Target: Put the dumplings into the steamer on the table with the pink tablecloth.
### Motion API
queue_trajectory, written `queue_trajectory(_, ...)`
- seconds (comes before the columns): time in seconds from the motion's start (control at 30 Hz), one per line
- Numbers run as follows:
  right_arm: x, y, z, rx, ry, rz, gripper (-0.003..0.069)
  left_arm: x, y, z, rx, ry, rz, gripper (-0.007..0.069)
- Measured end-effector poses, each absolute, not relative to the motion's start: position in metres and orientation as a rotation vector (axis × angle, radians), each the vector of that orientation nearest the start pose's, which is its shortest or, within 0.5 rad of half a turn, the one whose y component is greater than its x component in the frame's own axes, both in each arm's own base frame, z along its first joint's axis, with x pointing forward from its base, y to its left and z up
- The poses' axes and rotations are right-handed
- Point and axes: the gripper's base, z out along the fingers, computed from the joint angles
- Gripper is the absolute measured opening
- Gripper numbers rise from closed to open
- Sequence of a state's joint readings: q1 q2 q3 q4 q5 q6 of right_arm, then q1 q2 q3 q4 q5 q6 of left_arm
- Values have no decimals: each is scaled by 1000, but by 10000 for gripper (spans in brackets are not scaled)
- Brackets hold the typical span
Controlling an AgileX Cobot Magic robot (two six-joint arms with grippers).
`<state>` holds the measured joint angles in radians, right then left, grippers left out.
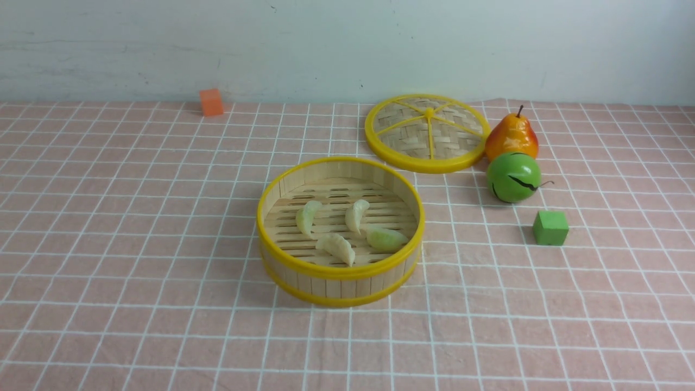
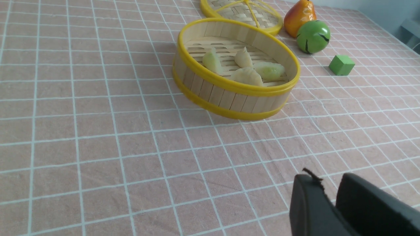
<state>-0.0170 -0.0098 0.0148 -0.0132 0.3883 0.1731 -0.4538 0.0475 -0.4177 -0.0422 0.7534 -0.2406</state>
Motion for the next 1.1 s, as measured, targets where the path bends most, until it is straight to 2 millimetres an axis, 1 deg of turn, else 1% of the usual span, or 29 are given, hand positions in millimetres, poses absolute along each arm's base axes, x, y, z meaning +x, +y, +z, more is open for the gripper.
queue_trajectory(0.03,52,-1,174,170,1870,94,-2,19,-12,278,192,1889,-524,126)
queue_trajectory(0.13,52,-1,174,170,1870,94,0,30,-15,267,132,1820,-517,108)
queue_trajectory(0.27,52,-1,174,170,1870,94,3,45,-14,257,-10,1640,-452,-5)
queue_trajectory(0.33,52,-1,174,170,1870,94,7,50,-11,248,-72,1589,-400,-14)
queue_trajectory(0.47,52,-1,174,170,1870,94,11,53,-5,226,-153,1566,-299,-14)
queue_trajectory(0.5,52,-1,174,170,1870,94,12,54,-3,219,-173,1572,-268,-14)
queue_trajectory(0.57,52,-1,174,170,1870,94,13,54,-2,212,-188,1580,-246,-14)
queue_trajectory(0.67,52,-1,174,171,1871,95,18,56,1,191,-237,1651,-199,-14)
queue_trajectory(0.8,52,-1,174,171,1871,95,22,55,1,182,-255,1732,-184,-14)
queue_trajectory(0.87,52,-1,174,171,1871,95,25,54,1,174,-252,1818,-165,-14)
queue_trajectory(0.93,52,-1,174,171,1871,95,29,53,1,170,-228,1863,-141,-14)
queue_trajectory(1.1,52,-1,174,171,1871,95,34,53,1,170,-209,1869,-126,-14)
